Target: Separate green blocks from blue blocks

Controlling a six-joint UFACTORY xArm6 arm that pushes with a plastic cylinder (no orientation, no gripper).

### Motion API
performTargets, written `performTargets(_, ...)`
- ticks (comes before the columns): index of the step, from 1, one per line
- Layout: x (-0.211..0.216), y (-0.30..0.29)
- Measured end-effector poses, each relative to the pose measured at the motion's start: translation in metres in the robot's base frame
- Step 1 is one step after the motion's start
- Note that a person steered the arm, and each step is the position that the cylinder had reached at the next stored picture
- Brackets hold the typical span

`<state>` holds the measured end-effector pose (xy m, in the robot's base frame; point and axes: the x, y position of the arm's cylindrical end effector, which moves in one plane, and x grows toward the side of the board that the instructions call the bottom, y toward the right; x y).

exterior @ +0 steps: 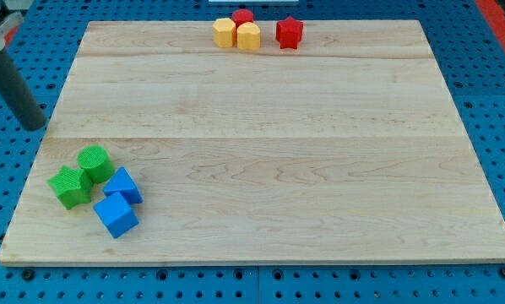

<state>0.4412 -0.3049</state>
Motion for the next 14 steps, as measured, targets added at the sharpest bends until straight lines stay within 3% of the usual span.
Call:
performTargets(1, 0.106, 0.006)
performTargets(2, 0.153, 0.006)
performTargets(4, 0.108, 0.077)
performTargets(5, 0.07, 0.071)
performTargets(6, 0.052, 0.067)
performTargets(7, 0.042, 0.021)
performTargets(8, 0.012, 0.027)
performTargets(9, 0.029, 0.126)
performTargets(10, 0.028, 0.168)
performTargets(11, 0.048, 0.201)
performTargets(13, 0.061, 0.191)
performTargets(14, 0.094, 0.246)
